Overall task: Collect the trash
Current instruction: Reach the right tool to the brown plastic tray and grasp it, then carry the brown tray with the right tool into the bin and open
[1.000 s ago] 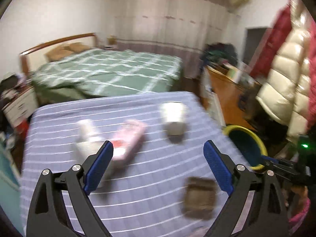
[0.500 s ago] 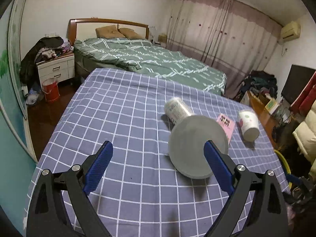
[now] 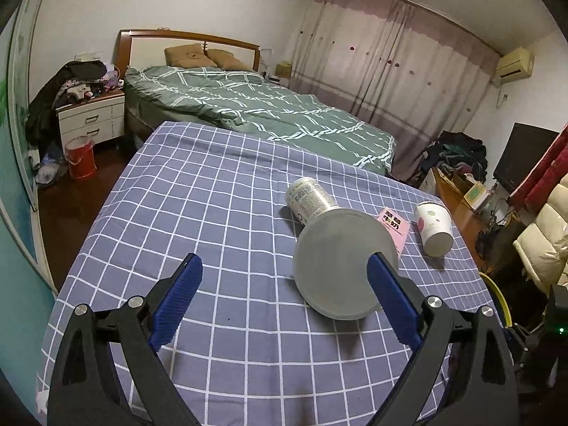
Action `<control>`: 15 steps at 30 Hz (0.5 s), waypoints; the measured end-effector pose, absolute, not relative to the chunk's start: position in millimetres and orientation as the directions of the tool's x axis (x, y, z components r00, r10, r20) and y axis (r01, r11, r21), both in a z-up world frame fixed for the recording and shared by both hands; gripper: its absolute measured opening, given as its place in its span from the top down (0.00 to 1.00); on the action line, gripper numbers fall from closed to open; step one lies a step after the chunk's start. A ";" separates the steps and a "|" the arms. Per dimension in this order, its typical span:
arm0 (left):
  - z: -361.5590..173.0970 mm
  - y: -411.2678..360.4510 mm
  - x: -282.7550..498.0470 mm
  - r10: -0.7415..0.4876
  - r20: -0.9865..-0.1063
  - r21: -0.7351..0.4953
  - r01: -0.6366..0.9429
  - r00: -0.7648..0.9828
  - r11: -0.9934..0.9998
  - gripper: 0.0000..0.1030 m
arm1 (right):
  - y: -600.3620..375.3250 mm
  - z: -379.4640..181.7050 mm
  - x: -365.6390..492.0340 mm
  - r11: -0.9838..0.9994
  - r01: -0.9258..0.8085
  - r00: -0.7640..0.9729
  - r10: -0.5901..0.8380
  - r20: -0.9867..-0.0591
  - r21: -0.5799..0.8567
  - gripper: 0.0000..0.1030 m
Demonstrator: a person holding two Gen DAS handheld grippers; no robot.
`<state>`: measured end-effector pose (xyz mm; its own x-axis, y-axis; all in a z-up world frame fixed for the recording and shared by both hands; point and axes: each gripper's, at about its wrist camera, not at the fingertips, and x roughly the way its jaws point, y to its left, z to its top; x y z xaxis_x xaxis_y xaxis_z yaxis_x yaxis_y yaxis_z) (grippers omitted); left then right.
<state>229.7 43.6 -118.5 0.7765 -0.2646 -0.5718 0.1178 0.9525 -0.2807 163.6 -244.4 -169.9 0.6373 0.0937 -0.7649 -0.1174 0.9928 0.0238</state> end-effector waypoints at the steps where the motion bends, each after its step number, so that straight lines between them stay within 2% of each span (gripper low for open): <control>1: -118.7 42.6 229.7 -0.264 -0.573 -0.279 0.118 0.776 0.953 0.10 | -244.1 -170.9 164.1 0.993 -0.117 0.631 0.093 -0.771 0.024 0.22; 10: -120.1 40.8 229.6 -0.263 -0.574 -0.273 0.122 0.775 0.954 0.10 | -265.2 -163.8 160.1 0.992 -0.085 0.636 0.124 -0.761 0.090 0.23; 15: -120.5 35.3 228.3 -0.269 -0.575 -0.257 0.142 0.773 0.956 0.10 | -320.1 -147.2 154.4 0.995 0.050 0.679 0.032 -0.734 0.090 0.23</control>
